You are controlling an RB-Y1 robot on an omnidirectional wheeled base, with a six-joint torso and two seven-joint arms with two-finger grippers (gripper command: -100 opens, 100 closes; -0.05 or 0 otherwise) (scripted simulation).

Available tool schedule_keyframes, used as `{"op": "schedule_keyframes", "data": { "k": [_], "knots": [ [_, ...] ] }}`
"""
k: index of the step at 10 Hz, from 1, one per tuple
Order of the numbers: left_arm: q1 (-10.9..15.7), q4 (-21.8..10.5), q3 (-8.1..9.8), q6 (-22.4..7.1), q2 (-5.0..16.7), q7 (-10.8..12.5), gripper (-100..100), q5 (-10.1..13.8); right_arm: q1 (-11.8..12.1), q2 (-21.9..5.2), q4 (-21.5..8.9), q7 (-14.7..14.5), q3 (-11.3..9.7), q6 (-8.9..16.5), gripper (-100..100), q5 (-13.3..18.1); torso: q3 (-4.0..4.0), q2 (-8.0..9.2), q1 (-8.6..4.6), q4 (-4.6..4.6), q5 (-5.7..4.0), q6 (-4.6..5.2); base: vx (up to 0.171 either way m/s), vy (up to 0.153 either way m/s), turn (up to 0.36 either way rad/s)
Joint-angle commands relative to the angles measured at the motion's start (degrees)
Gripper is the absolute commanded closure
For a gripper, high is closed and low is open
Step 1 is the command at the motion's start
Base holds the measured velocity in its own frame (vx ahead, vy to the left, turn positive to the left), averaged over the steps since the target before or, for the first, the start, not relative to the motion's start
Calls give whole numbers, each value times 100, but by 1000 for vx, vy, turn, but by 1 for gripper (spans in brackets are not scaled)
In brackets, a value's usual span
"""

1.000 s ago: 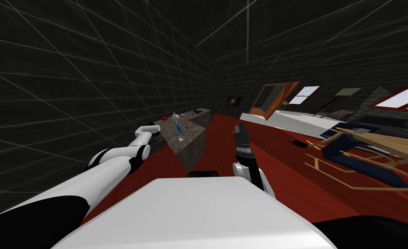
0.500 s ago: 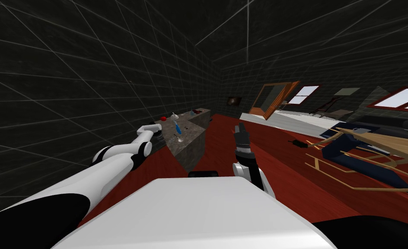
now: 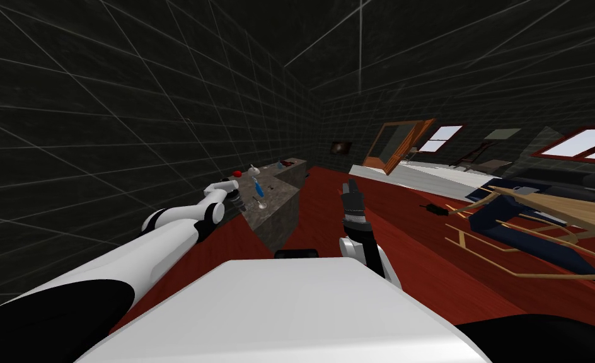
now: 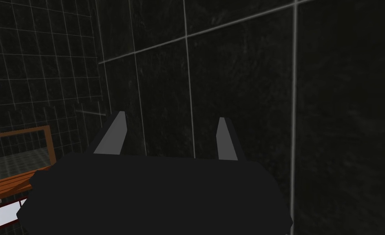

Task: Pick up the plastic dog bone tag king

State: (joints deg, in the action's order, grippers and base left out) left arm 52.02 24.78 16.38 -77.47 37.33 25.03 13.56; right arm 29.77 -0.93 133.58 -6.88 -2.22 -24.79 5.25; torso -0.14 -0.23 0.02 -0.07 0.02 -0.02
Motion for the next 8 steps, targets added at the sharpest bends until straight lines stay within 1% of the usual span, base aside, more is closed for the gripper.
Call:
{"op": "schedule_keyframes", "data": {
  "k": [1,2,3,5,6,7,8],
  "knots": [
    [145,-207,57,-219,-55,79,-100,47,0,0,0,0,0,0,0,0,0,0,0,0,0,0,67,4,-16],
    [145,-207,57,-219,-55,79,-100,47,0,0,0,0,0,0,0,0,-1,-2,1,0,-1,0,36,3,-6],
    [240,-343,106,-366,-110,135,-100,87,0,0,0,0,0,0,0,0,3,6,1,1,0,-1,5,-7,19],
    [278,-397,127,-424,-138,160,-100,104,-1,0,0,0,0,0,0,0,11,20,-1,4,-1,-2,0,0,0],
    [278,-397,127,-424,-138,160,-100,104,-1,0,0,0,0,0,0,0,13,23,1,5,0,-2,-4,4,-13],
    [215,-286,131,-468,-151,174,-100,108,-1,0,0,0,0,0,0,0,14,25,2,6,0,-2,0,0,0],
    [224,-305,131,-460,-150,171,0,107,-1,0,0,0,0,0,0,0,14,25,2,6,0,-2,0,0,0]
  ]
}}
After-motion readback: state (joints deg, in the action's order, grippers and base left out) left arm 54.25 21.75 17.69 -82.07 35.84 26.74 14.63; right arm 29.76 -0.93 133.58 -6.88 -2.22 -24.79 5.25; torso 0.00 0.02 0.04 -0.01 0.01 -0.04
